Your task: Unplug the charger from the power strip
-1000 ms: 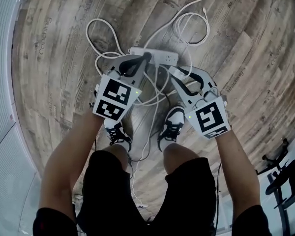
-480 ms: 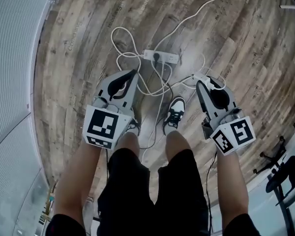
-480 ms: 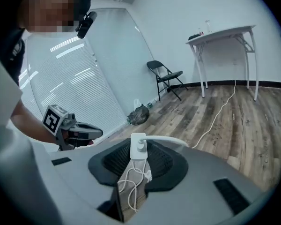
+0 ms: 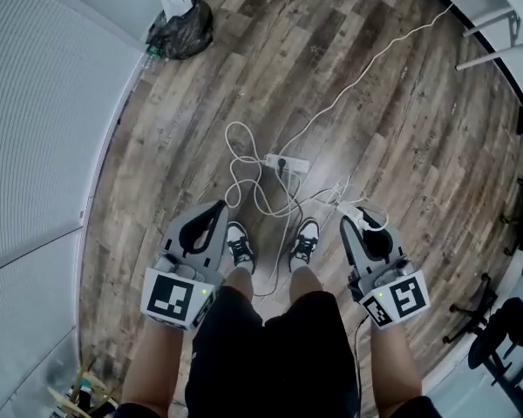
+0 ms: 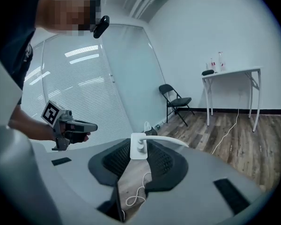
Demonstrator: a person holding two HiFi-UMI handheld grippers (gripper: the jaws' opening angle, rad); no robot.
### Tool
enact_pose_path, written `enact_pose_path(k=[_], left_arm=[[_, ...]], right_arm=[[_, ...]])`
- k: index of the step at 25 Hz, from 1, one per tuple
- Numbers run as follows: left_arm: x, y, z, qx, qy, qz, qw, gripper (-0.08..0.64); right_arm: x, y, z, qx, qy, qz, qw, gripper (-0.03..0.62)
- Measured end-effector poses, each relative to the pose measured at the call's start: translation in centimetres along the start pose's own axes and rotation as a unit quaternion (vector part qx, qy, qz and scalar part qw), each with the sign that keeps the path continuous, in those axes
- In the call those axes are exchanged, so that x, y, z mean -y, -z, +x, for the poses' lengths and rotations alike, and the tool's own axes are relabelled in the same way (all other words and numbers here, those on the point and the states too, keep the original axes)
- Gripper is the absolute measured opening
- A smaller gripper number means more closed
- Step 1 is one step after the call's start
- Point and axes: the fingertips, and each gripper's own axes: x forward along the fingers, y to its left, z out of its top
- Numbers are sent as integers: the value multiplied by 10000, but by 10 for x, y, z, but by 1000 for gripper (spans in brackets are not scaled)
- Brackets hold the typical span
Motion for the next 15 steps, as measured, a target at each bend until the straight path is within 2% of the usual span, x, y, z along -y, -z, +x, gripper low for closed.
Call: enact_pose_path(k=[6, 10, 15], left_arm=[[29, -106, -89, 497, -74, 101, 9987, 18], [46, -178, -134, 1001, 21, 219, 9947, 18], [79, -241, -198, 1349, 92, 493, 9896, 18]], right_arm=[[-49, -126, -62, 743, 195, -271, 9967, 109], [-70, -216, -102, 1351, 370, -622, 9882, 109], [-114, -287, -165, 1530, 340, -1024, 9823, 109]])
